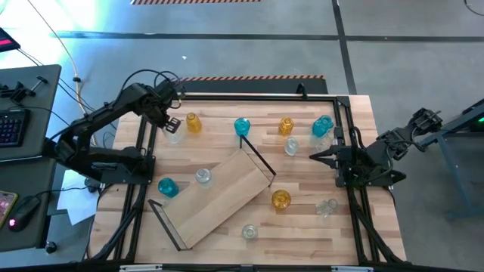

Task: Sort vases onto shelf
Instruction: Put the transparent vase on the shelf aligned with the other transparent vase

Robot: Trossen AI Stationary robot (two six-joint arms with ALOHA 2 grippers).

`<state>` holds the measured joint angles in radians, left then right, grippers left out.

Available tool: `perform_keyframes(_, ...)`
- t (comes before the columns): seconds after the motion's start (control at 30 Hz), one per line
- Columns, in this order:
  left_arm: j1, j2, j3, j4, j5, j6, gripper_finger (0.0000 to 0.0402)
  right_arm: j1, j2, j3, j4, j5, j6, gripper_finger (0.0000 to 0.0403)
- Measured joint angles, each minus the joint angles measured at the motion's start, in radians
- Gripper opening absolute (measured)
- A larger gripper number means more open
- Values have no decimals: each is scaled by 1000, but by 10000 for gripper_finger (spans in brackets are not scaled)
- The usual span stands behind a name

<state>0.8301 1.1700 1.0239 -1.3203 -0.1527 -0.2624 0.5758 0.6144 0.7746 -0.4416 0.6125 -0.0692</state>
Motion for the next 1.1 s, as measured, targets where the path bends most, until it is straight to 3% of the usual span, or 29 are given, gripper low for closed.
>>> perform_keyframes(0.2,-48,-54,59,-54,14,-44,17,0,0,0,0,0,-10,0)
perform_keyframes(0.63,-289,-145,370,-63,-48,-164,17,0,0,0,0,0,-10,0)
perform_keyframes(0.87,-449,-123,434,128,19,-186,17,0,0,0,0,0,-10,0)
perform_keyframes(1.1,-645,-13,476,274,40,-164,17,0,0,0,-1,1,-10,0)
